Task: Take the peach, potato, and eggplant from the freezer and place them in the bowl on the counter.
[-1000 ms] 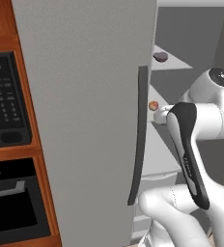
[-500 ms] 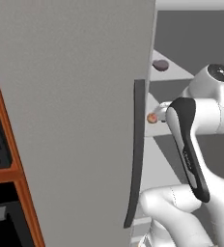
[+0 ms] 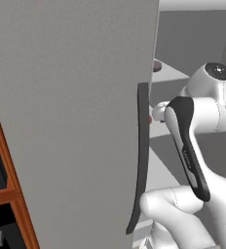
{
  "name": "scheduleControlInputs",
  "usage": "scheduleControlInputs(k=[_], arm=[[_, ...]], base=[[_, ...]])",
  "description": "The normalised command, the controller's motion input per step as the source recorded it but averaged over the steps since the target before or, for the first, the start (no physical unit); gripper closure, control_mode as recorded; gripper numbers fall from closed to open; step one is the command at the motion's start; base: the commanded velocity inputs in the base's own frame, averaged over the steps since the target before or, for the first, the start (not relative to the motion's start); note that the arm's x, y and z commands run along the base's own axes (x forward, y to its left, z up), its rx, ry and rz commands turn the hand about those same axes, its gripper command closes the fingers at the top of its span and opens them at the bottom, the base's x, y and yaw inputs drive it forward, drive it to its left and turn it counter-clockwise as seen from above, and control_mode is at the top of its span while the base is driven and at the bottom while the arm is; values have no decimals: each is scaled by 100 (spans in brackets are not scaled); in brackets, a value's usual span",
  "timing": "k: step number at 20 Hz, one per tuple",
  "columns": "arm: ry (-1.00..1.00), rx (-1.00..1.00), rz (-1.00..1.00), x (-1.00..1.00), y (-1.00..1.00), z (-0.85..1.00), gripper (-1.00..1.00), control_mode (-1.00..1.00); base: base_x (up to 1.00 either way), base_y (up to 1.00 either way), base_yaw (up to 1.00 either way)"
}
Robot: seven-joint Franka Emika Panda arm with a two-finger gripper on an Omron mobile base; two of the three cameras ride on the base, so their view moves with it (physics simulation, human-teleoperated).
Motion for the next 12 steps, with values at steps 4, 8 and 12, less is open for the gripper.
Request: scheduleControlInputs(k=[4,8,12], arm=[[0,0,0,0,0,0,-100,100],[0,0,0,0,0,0,-100,100],[0,0,0,0,0,0,-100,100]], base=[[54,5,-9],[46,0,-13],[47,0,0]])
